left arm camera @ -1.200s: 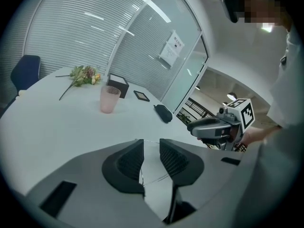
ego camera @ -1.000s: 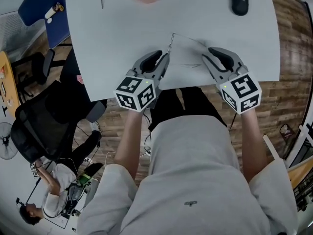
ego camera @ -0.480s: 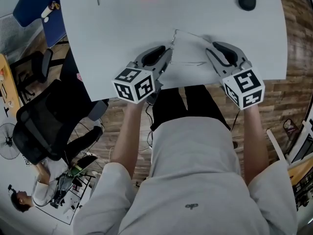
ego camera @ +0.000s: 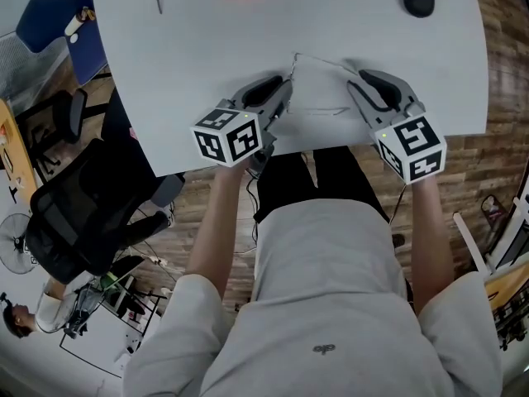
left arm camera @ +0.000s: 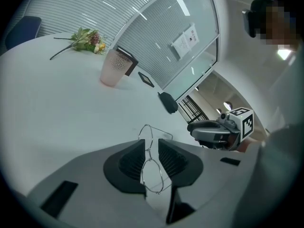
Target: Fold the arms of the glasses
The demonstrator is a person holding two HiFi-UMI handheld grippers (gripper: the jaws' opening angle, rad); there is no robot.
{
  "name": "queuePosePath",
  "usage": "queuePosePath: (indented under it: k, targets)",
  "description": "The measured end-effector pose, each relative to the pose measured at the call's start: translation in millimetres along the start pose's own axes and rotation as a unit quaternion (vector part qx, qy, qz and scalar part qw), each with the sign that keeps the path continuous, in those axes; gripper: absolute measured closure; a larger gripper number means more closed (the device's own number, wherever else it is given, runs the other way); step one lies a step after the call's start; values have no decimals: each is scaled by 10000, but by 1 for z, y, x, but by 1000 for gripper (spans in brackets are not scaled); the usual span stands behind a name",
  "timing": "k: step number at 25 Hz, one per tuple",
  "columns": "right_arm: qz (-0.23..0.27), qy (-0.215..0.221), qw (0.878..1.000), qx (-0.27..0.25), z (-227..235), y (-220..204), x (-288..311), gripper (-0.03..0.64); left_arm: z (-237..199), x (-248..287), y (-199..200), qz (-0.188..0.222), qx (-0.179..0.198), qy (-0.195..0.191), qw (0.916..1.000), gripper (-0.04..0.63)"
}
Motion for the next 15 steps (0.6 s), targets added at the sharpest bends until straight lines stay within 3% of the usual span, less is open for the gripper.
queuePosePath:
  k: [15]
  targets:
    - [-26,27,10000,68,5,-1,4,506,-6,14,-4,-176,-77,-153,9997,512]
Point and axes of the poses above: the fingertips, and each gripper's own axes: x forward along the fingers, z to its right, y out of its top, the point moved 7 cm from there along -x, backward along the fingers, and after that the axes turned 15 degrees about -x, right-handed, at the moved point
